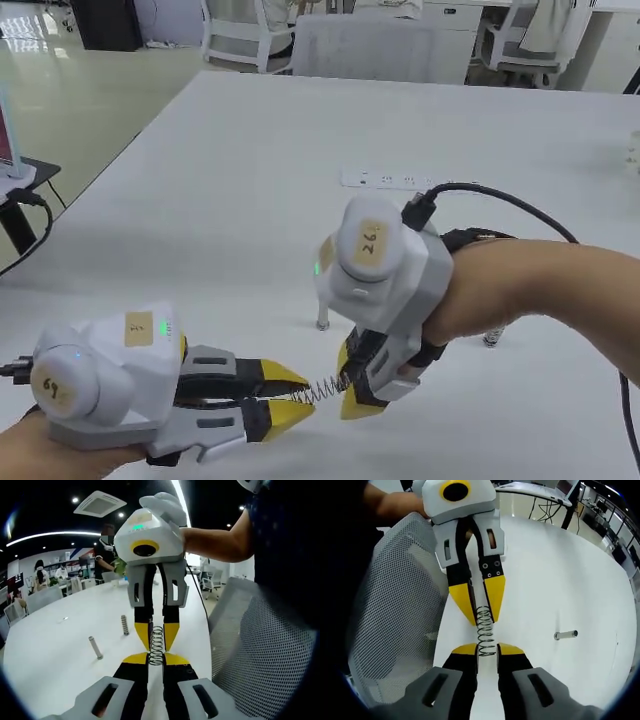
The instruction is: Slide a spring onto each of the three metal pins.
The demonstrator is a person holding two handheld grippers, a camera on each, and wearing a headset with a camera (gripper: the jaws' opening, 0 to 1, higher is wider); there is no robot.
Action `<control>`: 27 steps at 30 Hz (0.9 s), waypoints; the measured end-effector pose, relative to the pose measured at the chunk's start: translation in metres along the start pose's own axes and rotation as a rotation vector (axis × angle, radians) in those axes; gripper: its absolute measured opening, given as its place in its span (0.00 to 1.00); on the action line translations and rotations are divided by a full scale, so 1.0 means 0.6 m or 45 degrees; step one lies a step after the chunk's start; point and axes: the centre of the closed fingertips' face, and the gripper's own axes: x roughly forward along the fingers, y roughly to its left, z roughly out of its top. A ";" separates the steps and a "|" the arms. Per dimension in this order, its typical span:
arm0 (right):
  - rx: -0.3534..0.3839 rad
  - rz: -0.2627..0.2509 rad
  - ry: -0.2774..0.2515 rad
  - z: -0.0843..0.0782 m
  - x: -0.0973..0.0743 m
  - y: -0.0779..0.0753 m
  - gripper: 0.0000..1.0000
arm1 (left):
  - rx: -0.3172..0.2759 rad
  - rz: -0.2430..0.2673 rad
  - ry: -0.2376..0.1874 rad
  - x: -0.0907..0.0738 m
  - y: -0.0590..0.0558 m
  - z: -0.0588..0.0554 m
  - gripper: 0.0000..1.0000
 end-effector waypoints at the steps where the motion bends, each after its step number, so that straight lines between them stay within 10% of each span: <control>1: -0.001 -0.002 -0.004 0.002 0.000 0.000 0.12 | 0.003 -0.002 -0.002 0.000 -0.001 0.002 0.02; 27: -0.051 -0.038 -0.063 0.040 -0.022 -0.001 0.09 | -0.007 -0.007 0.025 0.004 0.000 -0.009 0.02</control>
